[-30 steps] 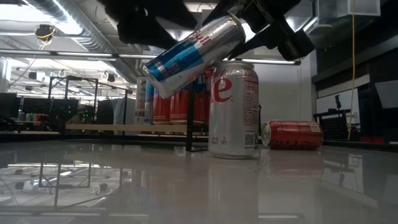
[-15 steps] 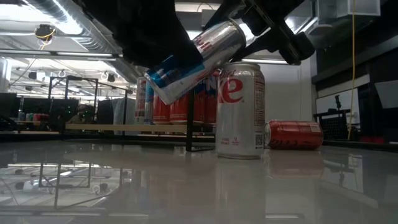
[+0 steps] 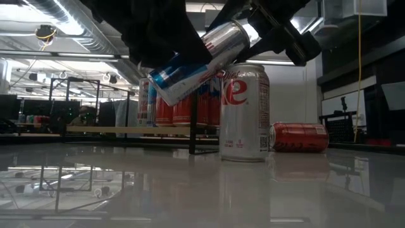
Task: Pick and place cans onto a shelf
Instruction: Put the blue and white soda can on the shelf aligned with the other blue and white soda cans
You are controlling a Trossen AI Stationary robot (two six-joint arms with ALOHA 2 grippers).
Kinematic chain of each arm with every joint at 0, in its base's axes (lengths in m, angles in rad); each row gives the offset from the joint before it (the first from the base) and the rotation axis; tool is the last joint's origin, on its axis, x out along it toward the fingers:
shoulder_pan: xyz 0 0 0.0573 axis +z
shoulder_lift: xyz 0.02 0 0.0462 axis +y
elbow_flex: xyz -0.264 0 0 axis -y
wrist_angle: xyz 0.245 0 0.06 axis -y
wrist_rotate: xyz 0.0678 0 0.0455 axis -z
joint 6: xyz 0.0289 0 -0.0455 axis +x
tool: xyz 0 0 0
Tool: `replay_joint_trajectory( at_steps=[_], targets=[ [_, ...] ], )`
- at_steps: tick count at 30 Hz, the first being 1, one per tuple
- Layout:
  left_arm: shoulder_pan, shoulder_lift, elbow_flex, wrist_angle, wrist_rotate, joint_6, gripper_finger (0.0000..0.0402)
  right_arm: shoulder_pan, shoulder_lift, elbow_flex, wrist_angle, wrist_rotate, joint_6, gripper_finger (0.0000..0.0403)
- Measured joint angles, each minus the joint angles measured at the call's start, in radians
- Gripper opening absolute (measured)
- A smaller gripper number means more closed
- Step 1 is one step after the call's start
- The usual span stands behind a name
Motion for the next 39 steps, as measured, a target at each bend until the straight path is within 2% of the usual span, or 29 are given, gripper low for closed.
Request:
replay_joint_trajectory(
  at_steps=[8, 23, 39],
  targets=[
    [0.0, 0.0, 0.0, 0.0, -0.016, 0.006, 0.0303, -0.001, 0.0, -0.001, -0.001, 0.0, 0.07, 0.0223],
    [0.0, 0.0, 0.0, 0.0, -0.01, 0.011, 0.0226, 0.0, 0.0, -0.001, -0.001, -0.001, 0.069, 0.0223],
    [0.001, 0.0, 0.0, -0.001, -0.011, 0.01, 0.022, 0.0, 0.0, -0.001, -0.001, -0.002, 0.068, 0.0223]
  ],
)
